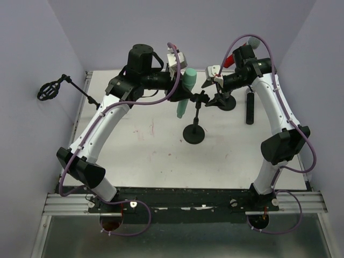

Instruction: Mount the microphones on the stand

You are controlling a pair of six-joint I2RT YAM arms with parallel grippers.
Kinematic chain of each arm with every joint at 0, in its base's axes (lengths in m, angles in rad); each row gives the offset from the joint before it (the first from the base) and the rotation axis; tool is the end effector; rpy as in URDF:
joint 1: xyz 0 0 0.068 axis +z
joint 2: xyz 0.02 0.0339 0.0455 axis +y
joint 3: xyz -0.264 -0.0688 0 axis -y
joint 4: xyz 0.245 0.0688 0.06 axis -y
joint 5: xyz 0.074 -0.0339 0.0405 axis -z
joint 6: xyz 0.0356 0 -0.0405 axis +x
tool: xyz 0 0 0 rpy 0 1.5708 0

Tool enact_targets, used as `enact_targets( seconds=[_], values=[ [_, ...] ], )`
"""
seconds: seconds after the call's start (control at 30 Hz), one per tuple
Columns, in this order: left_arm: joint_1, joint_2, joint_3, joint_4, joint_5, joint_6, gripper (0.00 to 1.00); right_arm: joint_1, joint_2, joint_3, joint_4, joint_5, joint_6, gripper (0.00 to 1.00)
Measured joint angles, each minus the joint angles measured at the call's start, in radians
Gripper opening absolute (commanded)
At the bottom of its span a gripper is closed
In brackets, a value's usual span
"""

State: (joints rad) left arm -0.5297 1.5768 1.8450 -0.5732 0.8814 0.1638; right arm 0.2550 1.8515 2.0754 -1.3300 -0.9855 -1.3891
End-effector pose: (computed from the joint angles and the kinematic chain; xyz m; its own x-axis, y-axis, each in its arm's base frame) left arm 0.2744 -0.1925 0.4713 -0.0997 0.1786 -0.9789 0.9860 0.1499 -0.0731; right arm 0.3415 0.1197 0.3963 0.3363 -0.4739 -0.8139 -0.9413 -0.1422 -0.3061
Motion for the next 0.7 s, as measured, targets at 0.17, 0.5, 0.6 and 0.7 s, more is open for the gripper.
enact_targets(
  seconds=[0.17,0.5,0.6,0.7],
  values=[
    [0.000,0.020,0.013,0.002,0.019,-0.014,0.00,0.000,0.000,0.000,0.000,-0.009,-0.001,0.90],
    [0.000,0.050,0.042,-0.001,0.021,-0.015,0.00,0.000,0.000,0.000,-0.001,-0.020,-0.014,0.72],
    [0.000,0.053,0.044,-0.001,0.021,-0.015,0.00,0.000,0.000,0.000,-0.002,-0.027,-0.024,0.56],
    [0.000,0.055,0.045,-0.001,0.021,-0.014,0.00,0.000,0.001,-0.005,-0.006,-0.034,-0.026,0.54]
  ],
)
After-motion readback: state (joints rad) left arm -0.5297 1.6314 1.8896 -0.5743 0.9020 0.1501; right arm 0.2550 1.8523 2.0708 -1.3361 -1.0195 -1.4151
